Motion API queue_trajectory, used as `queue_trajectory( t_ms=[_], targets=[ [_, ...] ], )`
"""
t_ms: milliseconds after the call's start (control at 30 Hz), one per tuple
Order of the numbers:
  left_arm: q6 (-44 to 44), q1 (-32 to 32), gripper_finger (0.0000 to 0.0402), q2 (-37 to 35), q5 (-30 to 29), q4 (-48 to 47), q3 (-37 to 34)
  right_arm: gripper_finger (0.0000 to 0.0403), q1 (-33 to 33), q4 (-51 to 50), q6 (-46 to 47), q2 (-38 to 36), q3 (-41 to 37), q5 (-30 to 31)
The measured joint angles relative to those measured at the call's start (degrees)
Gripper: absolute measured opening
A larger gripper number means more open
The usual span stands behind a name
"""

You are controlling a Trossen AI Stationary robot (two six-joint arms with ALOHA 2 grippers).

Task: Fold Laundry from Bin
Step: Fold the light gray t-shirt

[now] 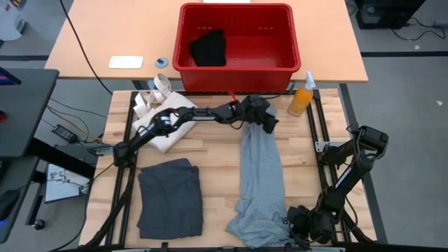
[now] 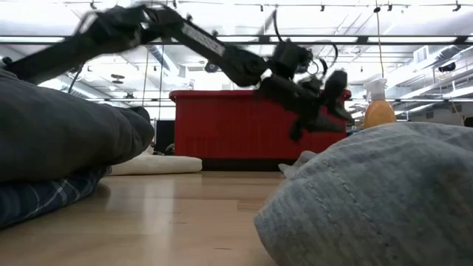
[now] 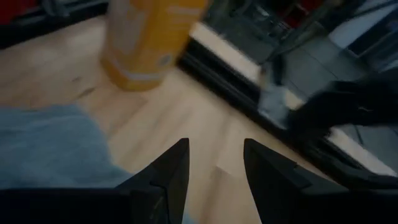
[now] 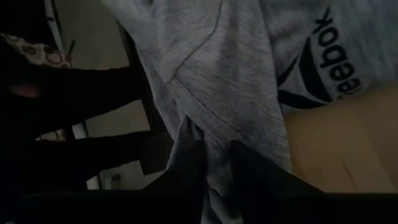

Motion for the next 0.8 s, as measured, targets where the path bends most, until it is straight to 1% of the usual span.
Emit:
queue_trajectory(
  t_ms=[133,167,233,267,400,500,600,800],
  targets=[
    [-0.5,1.8,0.0155,6.4,-0.1,-7.9,8.8,0.0083,0.0,-0.9,1.8,0.0,0.0,0.0],
    [-0.6,2.1,0.0155,7.7,-0.1,-8.2,10.5,0.0083,0.0,-1.2,2.3,0.0,0.0,0.2],
    [-0.8,2.7,0.0155,9.3,0.1,-9.9,12.4,0.0083,0.0,-1.5,3.6,0.0,0.0,0.8],
    [-1.0,2.9,0.0155,10.0,0.1,-9.2,13.2,0.0083,0.0,-1.6,4.3,0.0,0.0,1.4],
    [-4.8,3.5,0.0155,10.9,-0.1,-10.1,13.5,0.0083,-0.2,-1.9,5.9,0.0,0.0,2.3],
    [-5.4,3.6,0.0155,10.9,-3.2,-12.2,13.2,0.0083,-0.6,-2.0,5.9,0.0,0.0,2.6],
    [-5.9,3.6,0.0154,10.9,-8.0,-13.5,13.0,0.0083,-1.1,-2.0,5.9,0.0,0.0,2.6],
    [-13.6,3.2,0.0136,10.9,-15.0,-12.6,13.0,0.0083,-1.5,-1.5,6.0,0.0,0.0,2.6]
  ],
)
